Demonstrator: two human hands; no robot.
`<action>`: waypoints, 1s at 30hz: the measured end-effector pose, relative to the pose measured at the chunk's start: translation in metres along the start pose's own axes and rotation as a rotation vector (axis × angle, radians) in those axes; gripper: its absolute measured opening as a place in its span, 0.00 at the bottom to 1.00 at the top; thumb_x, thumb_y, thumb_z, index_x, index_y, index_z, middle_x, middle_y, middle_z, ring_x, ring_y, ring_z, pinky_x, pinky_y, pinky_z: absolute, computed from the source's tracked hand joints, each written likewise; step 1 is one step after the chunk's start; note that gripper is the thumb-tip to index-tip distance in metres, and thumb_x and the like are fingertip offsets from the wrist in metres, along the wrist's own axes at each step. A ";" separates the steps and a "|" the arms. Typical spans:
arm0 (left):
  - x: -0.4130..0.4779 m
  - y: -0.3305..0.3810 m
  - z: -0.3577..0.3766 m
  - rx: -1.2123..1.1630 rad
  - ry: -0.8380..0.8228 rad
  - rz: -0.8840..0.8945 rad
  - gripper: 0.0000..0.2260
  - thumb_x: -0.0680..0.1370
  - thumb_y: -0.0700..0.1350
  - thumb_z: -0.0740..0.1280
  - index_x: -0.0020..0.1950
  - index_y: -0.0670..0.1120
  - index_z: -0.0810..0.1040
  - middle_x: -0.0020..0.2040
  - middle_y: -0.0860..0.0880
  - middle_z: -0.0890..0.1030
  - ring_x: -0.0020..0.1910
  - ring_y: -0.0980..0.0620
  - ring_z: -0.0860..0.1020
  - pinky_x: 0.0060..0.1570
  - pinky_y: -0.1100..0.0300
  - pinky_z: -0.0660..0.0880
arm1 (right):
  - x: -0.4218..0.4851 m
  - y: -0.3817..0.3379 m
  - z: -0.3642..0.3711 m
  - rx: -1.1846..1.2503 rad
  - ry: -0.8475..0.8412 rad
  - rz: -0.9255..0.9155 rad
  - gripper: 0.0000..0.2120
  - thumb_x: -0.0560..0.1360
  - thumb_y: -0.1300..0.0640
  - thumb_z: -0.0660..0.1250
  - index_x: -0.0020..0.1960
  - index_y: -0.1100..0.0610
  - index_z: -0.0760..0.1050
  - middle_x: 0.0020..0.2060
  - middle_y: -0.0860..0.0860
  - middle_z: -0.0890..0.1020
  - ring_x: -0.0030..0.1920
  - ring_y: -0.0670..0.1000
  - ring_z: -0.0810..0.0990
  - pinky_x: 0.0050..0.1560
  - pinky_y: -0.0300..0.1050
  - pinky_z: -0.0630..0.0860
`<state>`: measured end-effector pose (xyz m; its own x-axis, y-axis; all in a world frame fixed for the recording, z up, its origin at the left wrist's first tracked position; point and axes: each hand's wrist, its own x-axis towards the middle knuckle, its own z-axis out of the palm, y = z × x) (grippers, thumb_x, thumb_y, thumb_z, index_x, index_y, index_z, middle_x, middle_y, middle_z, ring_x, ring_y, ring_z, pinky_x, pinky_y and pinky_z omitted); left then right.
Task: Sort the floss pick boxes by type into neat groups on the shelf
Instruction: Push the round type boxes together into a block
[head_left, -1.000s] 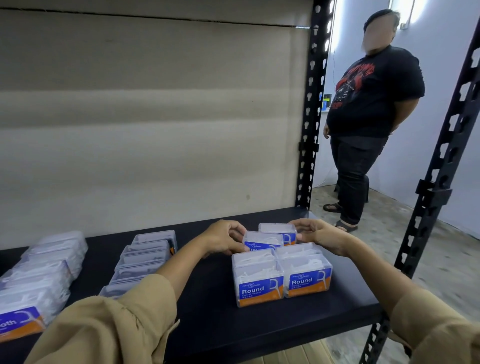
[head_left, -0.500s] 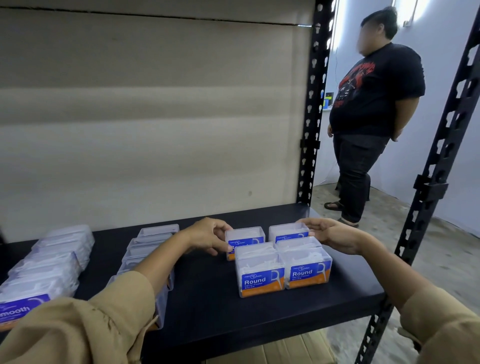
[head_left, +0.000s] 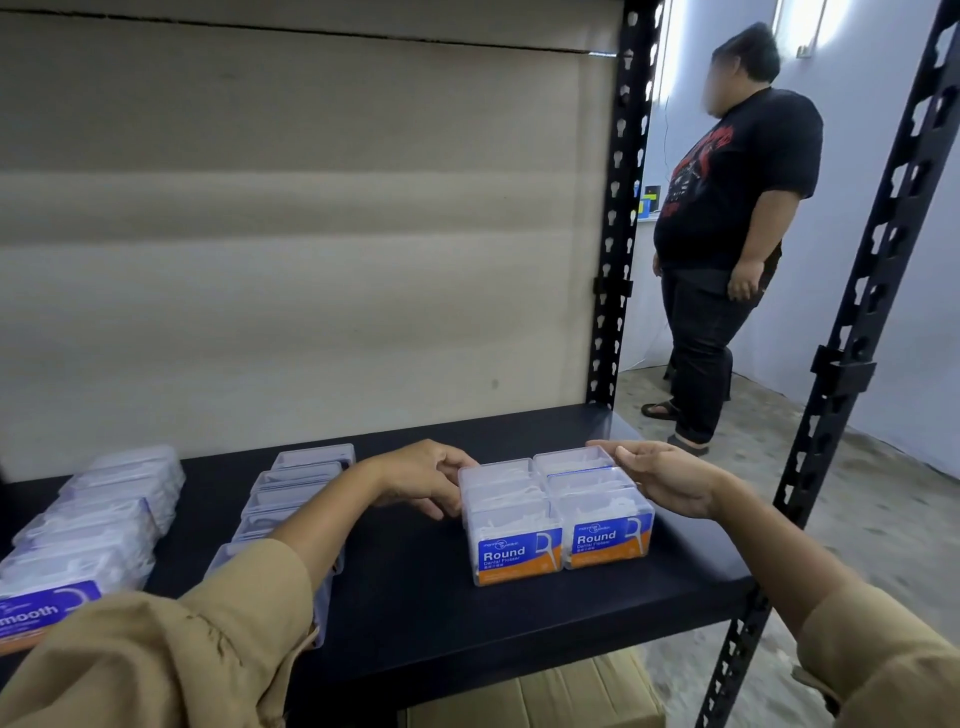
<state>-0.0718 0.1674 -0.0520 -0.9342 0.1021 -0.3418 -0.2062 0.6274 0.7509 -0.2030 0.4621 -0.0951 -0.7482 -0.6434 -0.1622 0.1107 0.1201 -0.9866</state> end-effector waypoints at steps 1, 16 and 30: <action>0.000 0.000 0.001 -0.003 0.000 0.000 0.22 0.73 0.33 0.66 0.64 0.50 0.73 0.58 0.49 0.81 0.56 0.51 0.79 0.47 0.61 0.78 | -0.001 0.000 0.001 0.002 0.004 -0.002 0.19 0.80 0.56 0.54 0.68 0.59 0.68 0.62 0.55 0.78 0.65 0.56 0.73 0.71 0.55 0.63; -0.038 0.008 0.064 -0.268 0.330 0.190 0.45 0.69 0.55 0.72 0.77 0.54 0.47 0.69 0.58 0.61 0.61 0.63 0.69 0.62 0.63 0.64 | -0.044 -0.020 0.023 -0.666 -0.164 -0.088 0.57 0.54 0.32 0.73 0.75 0.41 0.47 0.71 0.40 0.57 0.69 0.40 0.57 0.64 0.34 0.61; -0.034 -0.010 0.093 -0.056 0.447 0.267 0.38 0.65 0.46 0.77 0.66 0.57 0.57 0.63 0.58 0.71 0.53 0.62 0.75 0.38 0.79 0.72 | -0.049 -0.023 0.043 -1.196 -0.012 -0.097 0.52 0.66 0.46 0.75 0.76 0.48 0.43 0.76 0.42 0.42 0.75 0.48 0.52 0.70 0.41 0.57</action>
<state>-0.0113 0.2298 -0.1007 -0.9868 -0.0945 0.1314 0.0525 0.5812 0.8120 -0.1406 0.4580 -0.0650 -0.7127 -0.6950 -0.0946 -0.6285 0.6927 -0.3539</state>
